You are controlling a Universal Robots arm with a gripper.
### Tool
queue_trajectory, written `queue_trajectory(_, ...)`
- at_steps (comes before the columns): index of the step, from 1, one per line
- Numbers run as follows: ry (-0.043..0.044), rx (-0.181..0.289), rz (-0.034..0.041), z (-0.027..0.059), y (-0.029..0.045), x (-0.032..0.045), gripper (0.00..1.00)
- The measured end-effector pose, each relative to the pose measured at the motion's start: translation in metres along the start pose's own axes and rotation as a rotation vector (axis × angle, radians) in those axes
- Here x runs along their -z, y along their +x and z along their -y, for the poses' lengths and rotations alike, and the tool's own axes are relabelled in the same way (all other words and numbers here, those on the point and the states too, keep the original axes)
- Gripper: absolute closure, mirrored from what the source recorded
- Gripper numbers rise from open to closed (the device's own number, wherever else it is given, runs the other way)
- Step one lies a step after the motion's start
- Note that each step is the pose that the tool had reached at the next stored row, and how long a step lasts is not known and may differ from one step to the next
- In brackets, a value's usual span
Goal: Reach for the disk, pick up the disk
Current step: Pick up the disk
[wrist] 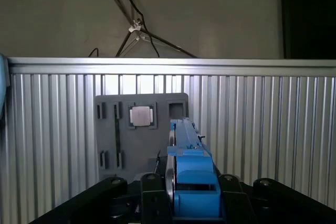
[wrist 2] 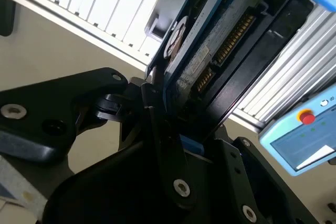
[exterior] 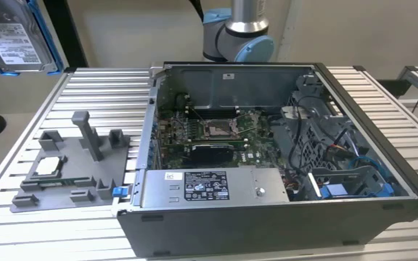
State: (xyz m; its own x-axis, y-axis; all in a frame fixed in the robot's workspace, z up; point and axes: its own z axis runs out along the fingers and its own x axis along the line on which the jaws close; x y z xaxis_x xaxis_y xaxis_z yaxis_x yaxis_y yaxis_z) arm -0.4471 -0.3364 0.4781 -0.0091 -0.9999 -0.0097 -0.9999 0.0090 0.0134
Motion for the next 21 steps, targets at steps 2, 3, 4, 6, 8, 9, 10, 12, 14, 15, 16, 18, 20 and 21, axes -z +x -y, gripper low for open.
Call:
queue_trajectory(2,0.0002,0.000,0.0000,0.0013,0.0000,-0.0001,1.00)
queue_trajectory(3,0.0002,0.000,-0.0002,0.0021,0.0000,-0.0001,1.00)
queue_trajectory(4,0.0001,0.000,-0.0004,0.0033,0.0000,0.0000,1.00)
queue_trajectory(6,0.0002,0.000,-0.0004,0.0060,0.0000,0.0000,1.00)
queue_trajectory(8,0.0001,0.000,-0.0004,0.0091,0.0000,0.0000,1.00)
queue_trajectory(9,0.0001,0.000,-0.0004,0.0107,-0.0001,0.0001,1.00)
queue_trajectory(10,0.0001,0.000,-0.0005,0.0123,-0.0001,0.0001,1.00)
queue_trajectory(12,0.0000,0.000,-0.0005,0.0161,-0.0001,0.0002,1.00)
queue_trajectory(14,-0.0001,0.000,-0.0005,0.0198,-0.0001,0.0002,1.00)
queue_trajectory(15,0.0000,0.000,-0.0004,0.0218,-0.0002,0.0002,1.00)
queue_trajectory(16,0.0000,0.000,-0.0005,0.0238,-0.0002,0.0002,1.00)
queue_trajectory(18,-0.0002,0.000,-0.0004,0.0276,-0.0002,0.0003,1.00)
queue_trajectory(20,-0.0002,0.000,-0.0005,0.0316,-0.0003,0.0003,1.00)
queue_trajectory(21,-0.0002,0.000,-0.0005,0.0338,-0.0003,0.0004,1.00)
